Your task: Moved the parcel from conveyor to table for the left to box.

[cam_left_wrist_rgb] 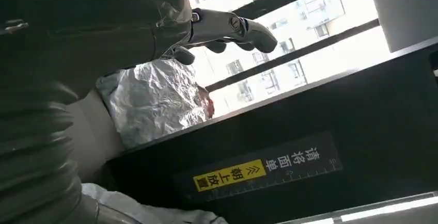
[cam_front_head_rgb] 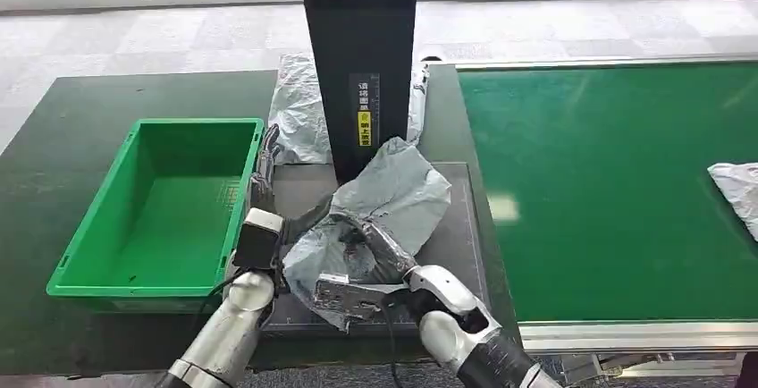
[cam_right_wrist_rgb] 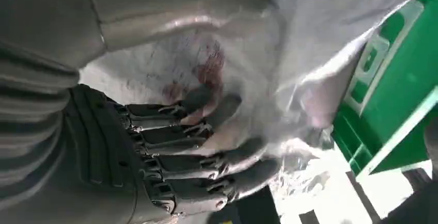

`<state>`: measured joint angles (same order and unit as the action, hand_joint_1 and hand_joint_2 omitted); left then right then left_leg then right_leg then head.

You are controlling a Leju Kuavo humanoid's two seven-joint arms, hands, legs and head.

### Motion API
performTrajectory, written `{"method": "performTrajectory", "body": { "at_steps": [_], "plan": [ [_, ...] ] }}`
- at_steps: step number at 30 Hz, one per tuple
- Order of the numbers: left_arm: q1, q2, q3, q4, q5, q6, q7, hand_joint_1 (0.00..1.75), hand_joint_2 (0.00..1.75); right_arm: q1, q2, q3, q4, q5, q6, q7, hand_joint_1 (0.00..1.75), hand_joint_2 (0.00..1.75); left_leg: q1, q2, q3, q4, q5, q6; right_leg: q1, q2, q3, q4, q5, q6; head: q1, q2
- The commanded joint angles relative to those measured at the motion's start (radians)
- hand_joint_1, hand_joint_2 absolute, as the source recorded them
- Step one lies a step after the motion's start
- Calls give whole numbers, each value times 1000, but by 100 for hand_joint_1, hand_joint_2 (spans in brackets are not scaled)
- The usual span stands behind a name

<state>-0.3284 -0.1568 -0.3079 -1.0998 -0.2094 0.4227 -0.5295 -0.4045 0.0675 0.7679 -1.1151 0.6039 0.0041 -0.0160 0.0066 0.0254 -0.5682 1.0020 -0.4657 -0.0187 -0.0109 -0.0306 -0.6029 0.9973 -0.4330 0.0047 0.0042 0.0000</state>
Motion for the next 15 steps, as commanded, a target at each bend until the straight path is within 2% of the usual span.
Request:
{"method": "performTrajectory", "body": {
  "at_steps": [1, 6, 10, 12, 15],
  "plan": [
    [43, 50, -9, -29, -25, 25, 26, 0, 175, -24, -12, -47, -52, 25, -204, -26, 0, 175, 0, 0, 2, -1, 0, 0, 0, 4, 1, -1, 0, -1, 0, 0],
    [43, 48, -8, -31, -25, 23, 26, 0, 175, -12, -11, -59, -64, 26, -231, -44, 0, 175, 0, -2, 2, -1, 0, 1, 0, 3, 2, -1, 0, 0, 0, 0],
    [35, 45, -20, 18, -73, 39, 35, 0, 175, 31, 5, -177, -71, -85, -452, -235, 0, 175, 1, -3, 2, -1, 1, 1, 0, 1, 2, -2, 0, 0, 0, 0],
    [19, 49, -33, 52, -92, 21, 50, 0, 175, 41, 15, -223, -72, -178, -485, -303, 0, 175, 0, -4, 2, -2, 1, 1, 0, 1, 3, -2, 0, 0, 0, 0],
    [13, 47, -33, 65, -92, 16, 50, 0, 175, 35, 10, -225, -60, -190, -483, -313, 0, 175, 0, -3, 1, -1, 1, 1, 0, 1, 2, -1, 0, 0, 0, 0]
  ]
}}
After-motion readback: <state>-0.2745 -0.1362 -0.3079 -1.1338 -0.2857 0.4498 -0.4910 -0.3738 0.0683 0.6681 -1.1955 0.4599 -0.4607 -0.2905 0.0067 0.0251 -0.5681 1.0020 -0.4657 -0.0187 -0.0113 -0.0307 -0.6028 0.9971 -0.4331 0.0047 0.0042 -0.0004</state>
